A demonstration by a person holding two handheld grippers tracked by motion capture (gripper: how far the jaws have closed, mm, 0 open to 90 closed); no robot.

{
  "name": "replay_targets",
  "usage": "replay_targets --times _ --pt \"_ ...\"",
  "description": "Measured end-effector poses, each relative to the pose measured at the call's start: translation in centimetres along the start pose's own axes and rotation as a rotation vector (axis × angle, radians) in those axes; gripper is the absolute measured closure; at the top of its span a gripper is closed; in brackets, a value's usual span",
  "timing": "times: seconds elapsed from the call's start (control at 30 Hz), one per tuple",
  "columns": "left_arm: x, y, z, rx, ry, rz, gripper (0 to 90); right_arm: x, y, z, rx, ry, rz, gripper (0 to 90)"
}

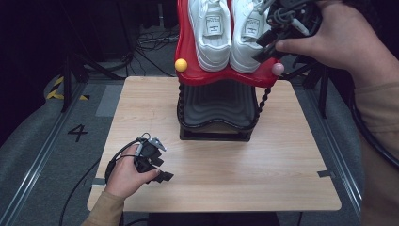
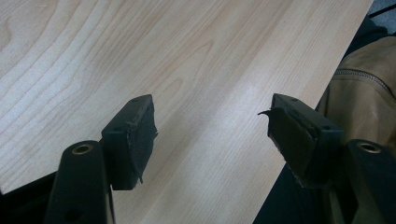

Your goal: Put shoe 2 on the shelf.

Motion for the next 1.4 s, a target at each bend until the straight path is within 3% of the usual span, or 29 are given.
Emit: replay_targets --times 0.27,0.37,0.6,0.8,1.13,1.3,1.4 --pt "0.4 0.0 -0.2 -0.003 0.007 0.001 32.9 -1.7 0.1 2.2 0.035 -0.032 0.018 53.7" --pt "0.6 0.1 -0.2 -0.005 0.010 0.001 32.9 -2.9 1.3 4.1 0.074 -0.048 0.023 53.0" --pt "0.7 0.3 -0.3 -0.008 0.014 0.009 32.9 -4.7 4.4 6.7 0.135 -0.061 0.019 51.8" --pt "0.7 0.5 -0.5 -0.003 0.012 0.009 32.9 -7.1 9.2 9.2 0.214 -0.070 0.035 50.5" --pt "0.6 0.7 -0.6 -0.001 0.015 0.004 33.1 -11.0 18.5 12.9 0.370 -0.034 0.069 48.9" --pt "0.5 1.0 -0.7 0.000 0.011 0.013 33.1 -12.5 22.3 14.6 0.415 -0.014 0.068 48.3" --pt "0.4 1.2 -0.7 -0.001 0.007 0.016 33.1 -13.3 24.6 15.7 0.414 0.009 0.062 47.7"
Point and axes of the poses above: each handheld gripper's, and its own axes: y roughly forward along the jaws, x roughly out of its top, z roughly to its left, the point moved 1 cm from there along y, roughly forward along the jaws, and after that the axes turned 11 degrees about -y, right-handed, at the moved point
